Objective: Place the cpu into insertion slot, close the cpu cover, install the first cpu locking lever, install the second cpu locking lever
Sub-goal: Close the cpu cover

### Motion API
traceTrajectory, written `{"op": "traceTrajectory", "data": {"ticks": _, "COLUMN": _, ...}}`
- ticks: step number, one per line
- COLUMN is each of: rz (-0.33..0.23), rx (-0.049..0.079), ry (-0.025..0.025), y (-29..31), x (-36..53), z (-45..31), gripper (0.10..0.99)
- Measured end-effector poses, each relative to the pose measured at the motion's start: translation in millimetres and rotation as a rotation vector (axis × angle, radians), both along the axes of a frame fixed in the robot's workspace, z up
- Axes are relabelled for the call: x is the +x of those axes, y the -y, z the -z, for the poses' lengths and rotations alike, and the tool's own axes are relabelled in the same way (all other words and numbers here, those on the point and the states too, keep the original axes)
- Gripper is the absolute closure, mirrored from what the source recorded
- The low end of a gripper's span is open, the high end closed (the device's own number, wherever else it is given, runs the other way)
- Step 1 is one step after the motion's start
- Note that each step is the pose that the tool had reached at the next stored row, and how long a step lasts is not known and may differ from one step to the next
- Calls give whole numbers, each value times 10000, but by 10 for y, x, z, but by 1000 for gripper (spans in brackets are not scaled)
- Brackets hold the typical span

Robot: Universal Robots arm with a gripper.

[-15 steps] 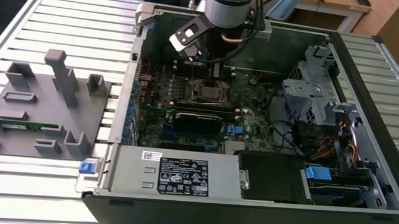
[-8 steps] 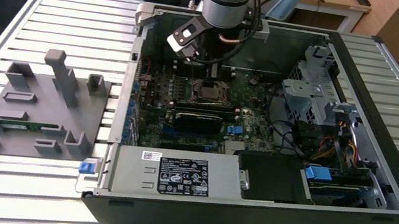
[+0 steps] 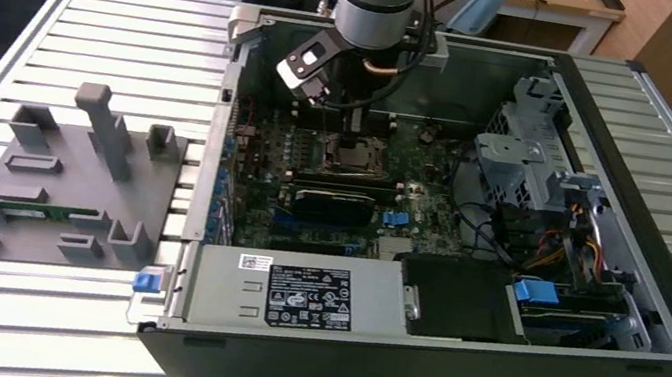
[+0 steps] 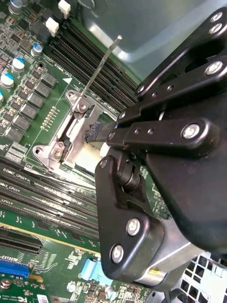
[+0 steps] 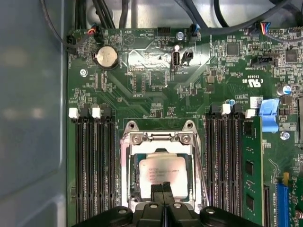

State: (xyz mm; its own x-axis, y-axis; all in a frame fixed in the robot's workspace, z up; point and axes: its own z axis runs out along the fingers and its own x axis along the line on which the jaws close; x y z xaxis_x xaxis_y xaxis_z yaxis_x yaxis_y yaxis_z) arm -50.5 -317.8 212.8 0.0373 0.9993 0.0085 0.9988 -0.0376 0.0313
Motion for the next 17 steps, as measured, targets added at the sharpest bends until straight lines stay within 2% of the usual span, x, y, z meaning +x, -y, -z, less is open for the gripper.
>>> {"op": "traceTrajectory", "data": {"ticks": 17, "rz": -1, "rx": -2, "ry": 0, "y": 0, "x": -48, "z": 104, "gripper": 980}}
